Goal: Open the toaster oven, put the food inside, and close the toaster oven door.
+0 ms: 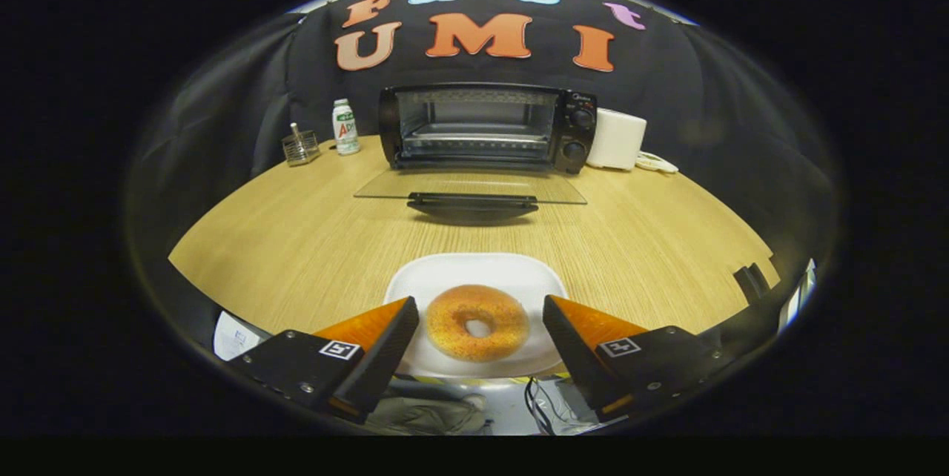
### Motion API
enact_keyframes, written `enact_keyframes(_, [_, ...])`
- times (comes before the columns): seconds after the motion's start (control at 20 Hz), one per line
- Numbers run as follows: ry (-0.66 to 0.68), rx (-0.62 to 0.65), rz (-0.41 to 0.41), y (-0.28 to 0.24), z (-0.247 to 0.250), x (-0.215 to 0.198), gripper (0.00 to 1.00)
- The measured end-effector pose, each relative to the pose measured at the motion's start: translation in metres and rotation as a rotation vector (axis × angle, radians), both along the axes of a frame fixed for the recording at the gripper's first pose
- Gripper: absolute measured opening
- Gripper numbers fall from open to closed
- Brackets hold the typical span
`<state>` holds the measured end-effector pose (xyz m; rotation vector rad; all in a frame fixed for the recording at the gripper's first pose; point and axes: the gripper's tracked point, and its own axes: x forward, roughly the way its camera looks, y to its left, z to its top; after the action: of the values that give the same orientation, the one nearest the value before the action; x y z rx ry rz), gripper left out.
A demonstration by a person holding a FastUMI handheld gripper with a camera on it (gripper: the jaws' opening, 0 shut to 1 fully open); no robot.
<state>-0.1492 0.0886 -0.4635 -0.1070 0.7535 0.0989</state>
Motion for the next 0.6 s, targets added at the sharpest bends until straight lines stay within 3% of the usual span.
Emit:
enact_keyframes(0.2, [0.027,0.048,-0.025,0.001,-0.005,-0.001,1.0])
enact_keyframes(0.25, [0.04,0.043,-0.025,-0.001,-0.007,0.0,0.96])
enact_keyframes(0.3, [0.05,0.049,-0.022,-0.001,-0.005,-0.001,0.82])
enact_keyframes(0.6, [0.043,0.132,0.004,0.013,0.024,0.026,0.62])
